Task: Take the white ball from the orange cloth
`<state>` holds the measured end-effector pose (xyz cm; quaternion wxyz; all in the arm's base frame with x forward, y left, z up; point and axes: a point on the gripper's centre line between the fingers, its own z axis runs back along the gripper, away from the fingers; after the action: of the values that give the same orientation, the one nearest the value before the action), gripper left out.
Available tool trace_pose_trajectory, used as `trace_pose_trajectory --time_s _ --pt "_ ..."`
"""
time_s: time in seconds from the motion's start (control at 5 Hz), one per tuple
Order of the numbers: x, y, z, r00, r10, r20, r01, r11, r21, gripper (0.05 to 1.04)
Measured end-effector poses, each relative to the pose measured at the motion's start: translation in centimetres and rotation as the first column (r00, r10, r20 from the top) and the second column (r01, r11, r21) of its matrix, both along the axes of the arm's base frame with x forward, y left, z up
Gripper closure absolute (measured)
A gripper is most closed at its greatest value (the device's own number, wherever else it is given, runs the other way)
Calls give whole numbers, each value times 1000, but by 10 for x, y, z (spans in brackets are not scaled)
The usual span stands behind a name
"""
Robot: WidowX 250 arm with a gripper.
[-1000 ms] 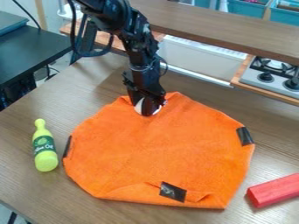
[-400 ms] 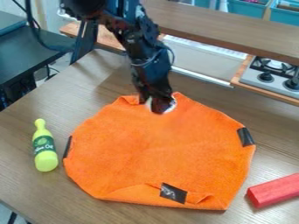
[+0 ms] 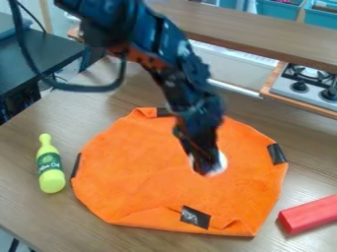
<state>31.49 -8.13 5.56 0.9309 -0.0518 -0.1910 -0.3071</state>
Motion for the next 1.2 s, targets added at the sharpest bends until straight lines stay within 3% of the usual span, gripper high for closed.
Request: trace_pose_trajectory --time_s 0.2,0.4,0.8,1.0,1.2 --pt "-24 -37 -8 994 -103 -28 103 995 3 459" --pt "-36 -65 -10 987 -163 -13 163 986 16 459" --pt "-42 -99 -45 976 -211 -51 214 974 73 459" --pt "-42 -106 -52 970 -237 -55 241 967 85 411" --pt "-45 -107 -51 963 -260 -76 266 960 84 130"
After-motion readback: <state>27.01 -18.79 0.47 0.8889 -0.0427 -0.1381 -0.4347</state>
